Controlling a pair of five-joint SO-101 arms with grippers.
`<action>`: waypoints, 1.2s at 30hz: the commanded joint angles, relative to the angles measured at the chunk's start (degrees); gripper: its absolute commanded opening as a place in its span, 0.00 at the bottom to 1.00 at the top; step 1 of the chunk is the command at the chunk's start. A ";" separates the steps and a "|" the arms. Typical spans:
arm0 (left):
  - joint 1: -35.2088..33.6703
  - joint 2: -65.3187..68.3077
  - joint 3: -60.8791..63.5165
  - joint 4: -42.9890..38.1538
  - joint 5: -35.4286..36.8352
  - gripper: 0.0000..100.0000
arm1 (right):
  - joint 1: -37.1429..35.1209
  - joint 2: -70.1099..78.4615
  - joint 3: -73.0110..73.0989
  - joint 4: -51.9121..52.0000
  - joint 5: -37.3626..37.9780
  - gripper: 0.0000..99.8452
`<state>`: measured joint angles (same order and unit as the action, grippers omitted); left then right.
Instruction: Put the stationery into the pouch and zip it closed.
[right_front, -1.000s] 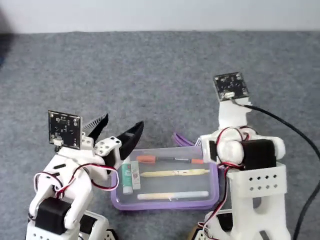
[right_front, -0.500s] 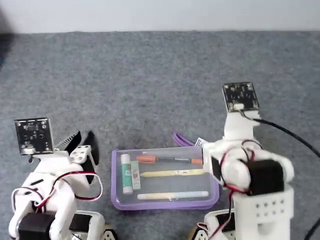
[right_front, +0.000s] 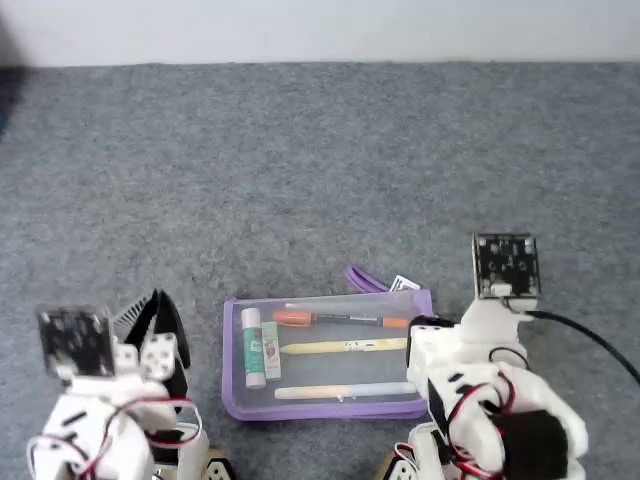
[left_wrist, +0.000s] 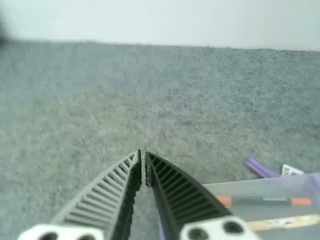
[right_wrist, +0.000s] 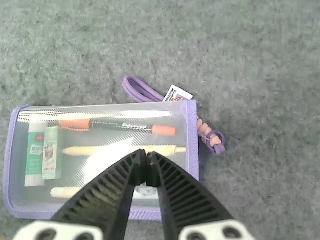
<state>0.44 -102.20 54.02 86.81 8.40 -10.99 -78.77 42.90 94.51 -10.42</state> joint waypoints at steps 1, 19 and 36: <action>-0.53 -1.93 2.24 -0.18 -1.67 0.02 | 0.40 -3.74 4.04 -2.33 -0.62 0.01; -0.09 -2.20 28.62 -10.90 -1.23 0.02 | 1.98 -20.35 31.12 -17.36 16.70 0.01; -0.62 -2.20 42.33 -14.86 -0.97 0.02 | 17.36 -21.76 49.41 -19.12 16.97 0.01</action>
<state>0.26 -103.52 96.40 73.80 7.69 5.98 -100.84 90.64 76.66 6.20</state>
